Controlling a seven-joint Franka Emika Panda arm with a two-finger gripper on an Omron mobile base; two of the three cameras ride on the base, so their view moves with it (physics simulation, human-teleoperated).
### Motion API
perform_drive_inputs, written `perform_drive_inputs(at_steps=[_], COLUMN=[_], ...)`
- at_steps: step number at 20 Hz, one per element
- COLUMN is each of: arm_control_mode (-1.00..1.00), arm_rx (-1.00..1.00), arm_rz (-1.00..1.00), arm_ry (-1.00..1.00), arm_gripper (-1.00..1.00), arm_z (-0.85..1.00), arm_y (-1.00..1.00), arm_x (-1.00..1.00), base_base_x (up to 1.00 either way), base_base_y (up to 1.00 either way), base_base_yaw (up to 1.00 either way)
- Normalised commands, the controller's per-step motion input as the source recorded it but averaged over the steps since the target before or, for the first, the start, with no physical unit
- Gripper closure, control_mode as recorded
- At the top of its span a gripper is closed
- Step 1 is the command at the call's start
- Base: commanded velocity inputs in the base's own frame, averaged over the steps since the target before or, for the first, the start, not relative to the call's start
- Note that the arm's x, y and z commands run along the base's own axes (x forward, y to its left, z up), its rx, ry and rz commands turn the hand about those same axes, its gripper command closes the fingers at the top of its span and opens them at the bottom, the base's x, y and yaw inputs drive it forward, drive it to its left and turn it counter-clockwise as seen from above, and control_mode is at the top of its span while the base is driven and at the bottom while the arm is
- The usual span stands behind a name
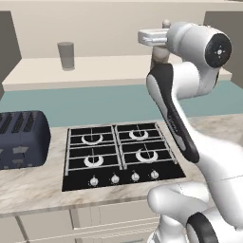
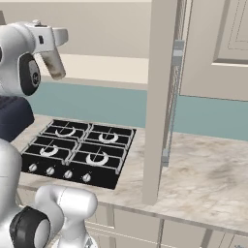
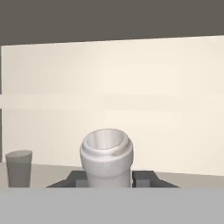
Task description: There is a bowl on the dining counter. Grab a lemon wedge from the fridge and place it in the bowl. Then get the liquor bottle and glass cup from the cabinet and place them next to the bowl.
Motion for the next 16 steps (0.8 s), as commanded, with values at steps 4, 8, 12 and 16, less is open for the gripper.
perform_drive_inputs(at_steps=[4, 8, 12, 16], arm_control_mode=[-1.0, -1.0, -1.0, -1.0], arm_rx=[0.0, 0.0, 0.0, 0.0], arm_rz=[0.0, 0.0, 0.0, 0.0], arm_ry=[0.0, 0.0, 0.0, 0.0], arm_gripper=[1.0, 1.0, 1.0, 1.0], arm_z=[-0.02, -0.2, -0.28, -0.22], arm_y=[0.0, 0.0, 0.0, -0.01], arm_x=[-0.8, -0.67, -0.65, -0.74], base_base_x=[0.0, 0.0, 0.0, 0.0], base_base_y=[0.0, 0.0, 0.0, 0.0], base_base_yaw=[0.0, 0.0, 0.0, 0.0])
